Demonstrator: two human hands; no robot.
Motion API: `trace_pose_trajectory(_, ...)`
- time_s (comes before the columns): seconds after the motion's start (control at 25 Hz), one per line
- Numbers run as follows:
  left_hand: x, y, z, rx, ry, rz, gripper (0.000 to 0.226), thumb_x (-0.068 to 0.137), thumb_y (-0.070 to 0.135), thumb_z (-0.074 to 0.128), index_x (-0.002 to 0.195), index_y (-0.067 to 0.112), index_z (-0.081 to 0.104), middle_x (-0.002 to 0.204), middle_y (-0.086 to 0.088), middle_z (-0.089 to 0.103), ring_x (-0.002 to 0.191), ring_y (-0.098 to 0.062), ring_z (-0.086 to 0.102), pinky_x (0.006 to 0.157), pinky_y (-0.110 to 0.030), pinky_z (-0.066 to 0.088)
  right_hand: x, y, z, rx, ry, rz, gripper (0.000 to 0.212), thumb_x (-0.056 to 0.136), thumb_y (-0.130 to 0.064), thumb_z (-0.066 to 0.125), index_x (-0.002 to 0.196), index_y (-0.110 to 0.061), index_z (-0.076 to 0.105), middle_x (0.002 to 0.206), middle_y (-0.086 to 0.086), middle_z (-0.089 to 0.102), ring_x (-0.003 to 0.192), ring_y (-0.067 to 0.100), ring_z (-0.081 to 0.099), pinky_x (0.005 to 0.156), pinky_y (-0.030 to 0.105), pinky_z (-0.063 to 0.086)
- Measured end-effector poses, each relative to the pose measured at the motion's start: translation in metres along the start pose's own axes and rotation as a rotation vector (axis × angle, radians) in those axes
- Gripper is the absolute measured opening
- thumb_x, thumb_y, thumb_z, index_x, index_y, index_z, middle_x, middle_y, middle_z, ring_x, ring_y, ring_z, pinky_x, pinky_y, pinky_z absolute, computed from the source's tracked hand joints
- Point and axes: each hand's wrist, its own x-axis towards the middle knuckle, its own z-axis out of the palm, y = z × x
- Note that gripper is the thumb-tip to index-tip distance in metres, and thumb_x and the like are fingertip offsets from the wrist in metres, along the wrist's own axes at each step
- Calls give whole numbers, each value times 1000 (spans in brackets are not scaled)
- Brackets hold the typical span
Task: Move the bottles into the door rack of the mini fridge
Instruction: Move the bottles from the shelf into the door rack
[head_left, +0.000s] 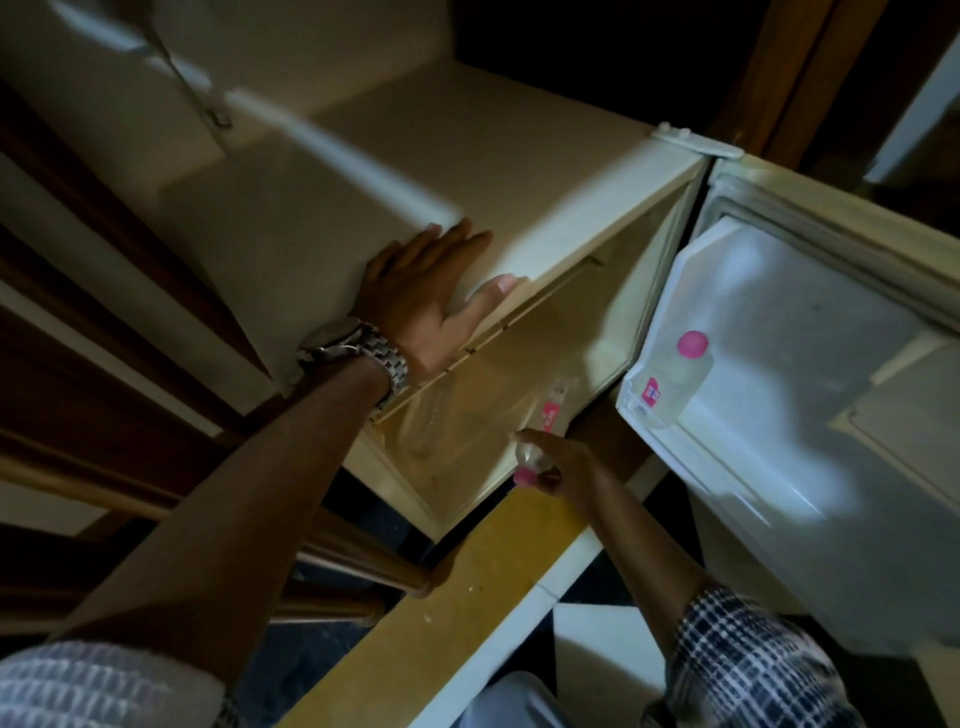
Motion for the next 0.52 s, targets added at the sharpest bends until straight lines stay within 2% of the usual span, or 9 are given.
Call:
trace_pose_trajectory(0.08,0,-3,0,5,-2,10,73,91,76,16,154,40,25,166,12,18,152,-10,12,121,-43,8,-14,10,-14,-52,60,8,72,73,-31,93,131,-2,62,105,12,68,85,23,65,63,29,56)
trace_pose_trajectory(0.12,1,-3,0,5,0,14,74,91,76,16,154,40,26,166,12,18,152,-11,12,120,-43,8,-22,15,-22,-122,159,-86,66,75,-33,91,127,-3,64,104,11,71,86,24,67,64,29,56)
trace_pose_trajectory(0.24,2,-2,0,1,6,13,75,90,78,15,154,41,25,165,13,19,152,-12,14,120,-43,9,-62,30,-52,-363,541,-578,33,74,-31,86,101,-17,73,92,-1,75,91,24,74,67,24,51)
trace_pose_trajectory(0.32,0,-1,-1,10,0,14,75,90,78,16,154,40,26,165,12,20,152,-13,15,120,-44,10,-97,42,-69,-310,651,-825,40,71,-27,87,108,-23,70,98,-5,75,95,19,72,78,28,56)
trace_pose_trajectory(0.4,-1,0,-2,14,4,16,75,90,78,17,154,40,27,165,11,21,152,-14,16,120,-44,11,-118,39,-79,-105,747,-1032,53,72,-22,89,118,-24,64,109,-5,73,101,19,70,86,30,59)
trace_pose_trajectory(0.44,0,1,-2,13,8,18,75,90,77,18,154,39,27,165,11,21,152,-14,16,120,-44,11,-121,32,-84,-24,794,-1100,54,75,-19,87,123,-22,62,114,-4,70,106,21,68,90,31,57)
trace_pose_trajectory(0.52,0,3,-3,12,4,19,73,91,75,20,154,38,28,165,10,22,152,-14,16,120,-44,11,-123,22,-91,-49,928,-1174,55,83,-11,80,134,-12,58,129,2,65,121,24,58,104,31,47)
